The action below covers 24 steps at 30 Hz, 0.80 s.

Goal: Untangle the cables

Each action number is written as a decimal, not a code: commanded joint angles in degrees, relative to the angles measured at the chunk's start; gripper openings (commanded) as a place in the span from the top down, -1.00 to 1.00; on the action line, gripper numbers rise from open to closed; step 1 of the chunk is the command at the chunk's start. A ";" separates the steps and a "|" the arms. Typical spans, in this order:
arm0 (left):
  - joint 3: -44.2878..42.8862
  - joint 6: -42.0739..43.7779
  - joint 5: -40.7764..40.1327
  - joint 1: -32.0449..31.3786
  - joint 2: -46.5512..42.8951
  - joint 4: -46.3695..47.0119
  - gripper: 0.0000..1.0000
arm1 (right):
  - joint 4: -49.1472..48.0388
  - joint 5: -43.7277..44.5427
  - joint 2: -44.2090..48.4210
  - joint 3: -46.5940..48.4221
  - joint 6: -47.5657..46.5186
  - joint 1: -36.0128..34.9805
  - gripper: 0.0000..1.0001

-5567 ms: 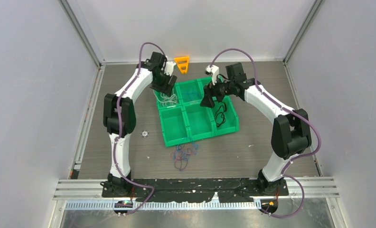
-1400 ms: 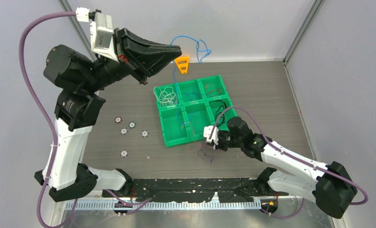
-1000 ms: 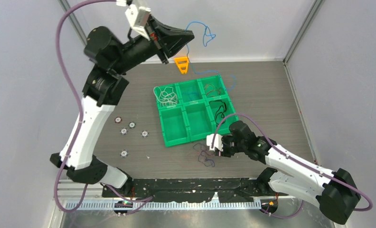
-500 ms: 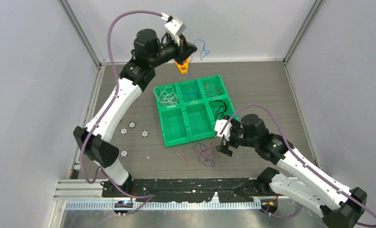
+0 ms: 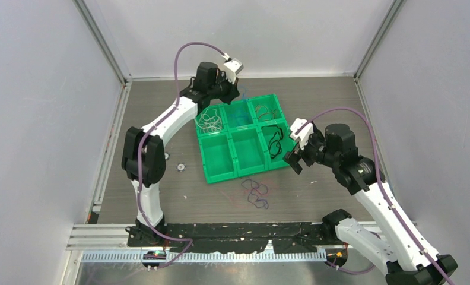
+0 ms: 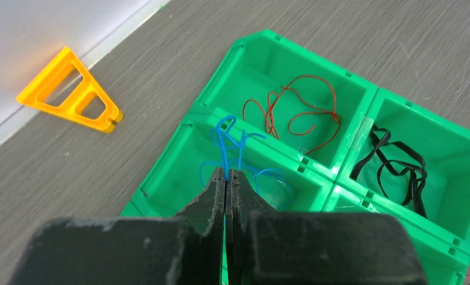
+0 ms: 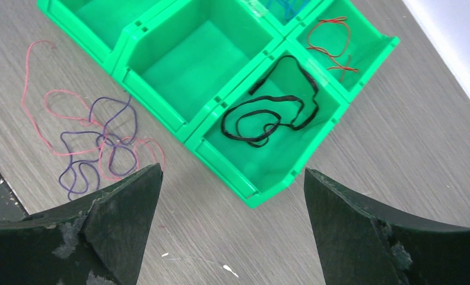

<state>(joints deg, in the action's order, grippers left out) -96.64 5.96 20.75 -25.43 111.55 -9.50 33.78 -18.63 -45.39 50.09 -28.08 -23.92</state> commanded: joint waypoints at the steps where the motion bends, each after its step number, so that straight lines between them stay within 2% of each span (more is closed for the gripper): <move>1: 0.98 -1.03 -0.51 1.85 -4.10 5.22 1.00 | 1.80 -1.88 0.20 1.47 -0.45 1.77 -0.91; 5: -1.37 1.98 0.27 2.05 -5.02 -0.96 1.00 | 1.62 -3.19 -0.58 1.00 -0.51 2.13 -0.90; 10: -8.22 2.89 2.09 1.88 0.40 -13.13 1.00 | 0.63 -3.68 -1.44 0.85 -0.56 2.38 -0.90; 19: -10.26 -4.04 1.80 1.83 8.70 -14.98 1.00 | 1.37 -3.49 -0.72 0.13 -1.54 2.69 -0.91; 24: -12.43 -4.86 -0.63 0.90 13.25 -19.42 1.00 | 2.20 -3.52 -0.75 0.14 -2.01 3.01 -0.90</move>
<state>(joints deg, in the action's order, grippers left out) -105.56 3.05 21.43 -23.75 122.61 -24.47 35.77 -21.58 -47.09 50.02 -29.06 -21.34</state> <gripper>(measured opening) 0.010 0.954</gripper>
